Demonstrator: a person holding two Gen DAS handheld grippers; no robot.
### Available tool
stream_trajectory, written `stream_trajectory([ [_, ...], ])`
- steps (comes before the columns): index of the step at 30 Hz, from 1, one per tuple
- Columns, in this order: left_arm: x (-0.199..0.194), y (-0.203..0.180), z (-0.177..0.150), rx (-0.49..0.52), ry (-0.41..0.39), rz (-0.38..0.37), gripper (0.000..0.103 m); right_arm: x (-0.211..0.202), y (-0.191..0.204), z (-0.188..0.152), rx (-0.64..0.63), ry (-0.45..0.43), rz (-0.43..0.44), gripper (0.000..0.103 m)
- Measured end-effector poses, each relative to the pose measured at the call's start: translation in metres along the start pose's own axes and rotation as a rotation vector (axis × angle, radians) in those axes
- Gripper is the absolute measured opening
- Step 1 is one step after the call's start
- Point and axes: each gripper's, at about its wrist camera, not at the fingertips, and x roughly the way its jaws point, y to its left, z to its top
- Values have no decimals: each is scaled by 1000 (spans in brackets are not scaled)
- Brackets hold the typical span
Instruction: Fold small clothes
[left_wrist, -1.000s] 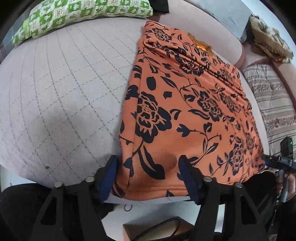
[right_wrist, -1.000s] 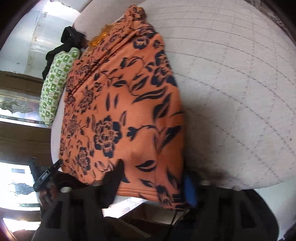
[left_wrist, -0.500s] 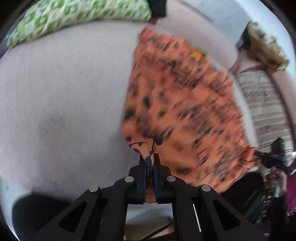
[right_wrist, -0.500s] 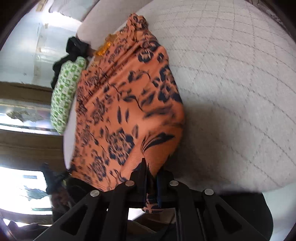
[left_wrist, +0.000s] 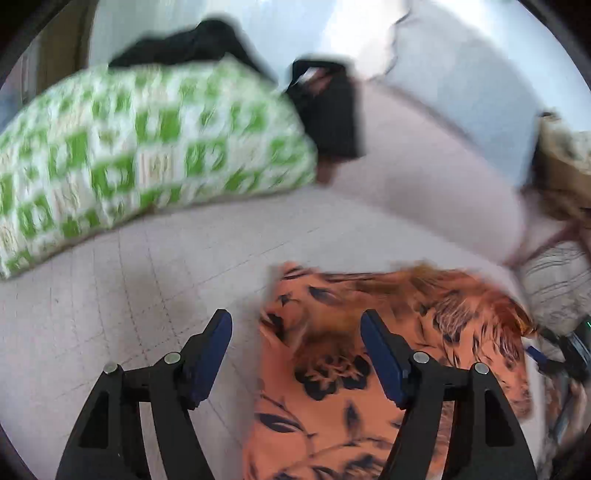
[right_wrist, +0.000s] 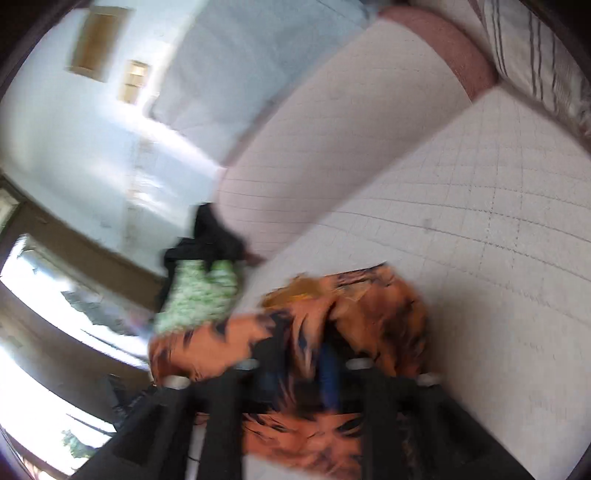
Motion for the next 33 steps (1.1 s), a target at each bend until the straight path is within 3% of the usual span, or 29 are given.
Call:
stream_trajectory([
  [1, 11, 7, -1, -17, 36, 21, 73, 10, -7, -6, 2, 9, -47, 79],
  [2, 9, 14, -1, -47, 24, 22, 73, 14, -13, -14, 12, 18, -51, 79],
  [4, -16, 31, -4, -102, -66, 9, 73, 2, -13, -33, -6, -12, -78, 79],
  [6, -41, 43, -14, -143, -104, 8, 73, -18, -8, -51, -46, -53, -83, 79],
  [10, -87, 53, -66, -219, -70, -103, 74, -77, -13, -98, 36, -123, -80, 79],
  [12, -92, 41, -90, -230, -48, -127, 74, -91, -15, -129, 99, -110, -51, 79],
  [15, -76, 21, -118, -243, -30, -66, 78, -75, -19, -147, 169, -67, -31, 79],
  [17, -51, 11, -126, -282, 27, -27, 78, -56, -28, -145, 238, -44, -16, 79],
  [20, -27, 7, -129, -355, 61, -19, 78, -28, -35, -141, 372, -82, 10, 79],
  [22, -22, 4, -123, -359, 19, 3, 78, -18, -33, -135, 415, -124, 13, 79],
  [23, -17, 4, -118, -366, 34, -3, 70, -11, -34, -132, 449, -125, 20, 77],
  [24, -15, 5, -115, -366, 36, 10, 51, -8, -35, -129, 458, -135, 14, 69],
  [25, -10, 6, -110, -348, 83, 25, 23, -2, -35, -125, 463, -117, -10, 20],
  [26, -11, 9, -108, -374, 91, 9, 21, 3, -38, -124, 482, -103, -18, 13],
  [29, -44, 6, -96, -321, 35, -3, 10, -11, -16, -116, 378, -122, -22, 13],
  [33, -113, -4, -102, -243, -84, -25, 9, -49, 32, -116, 208, -151, 2, 12],
])
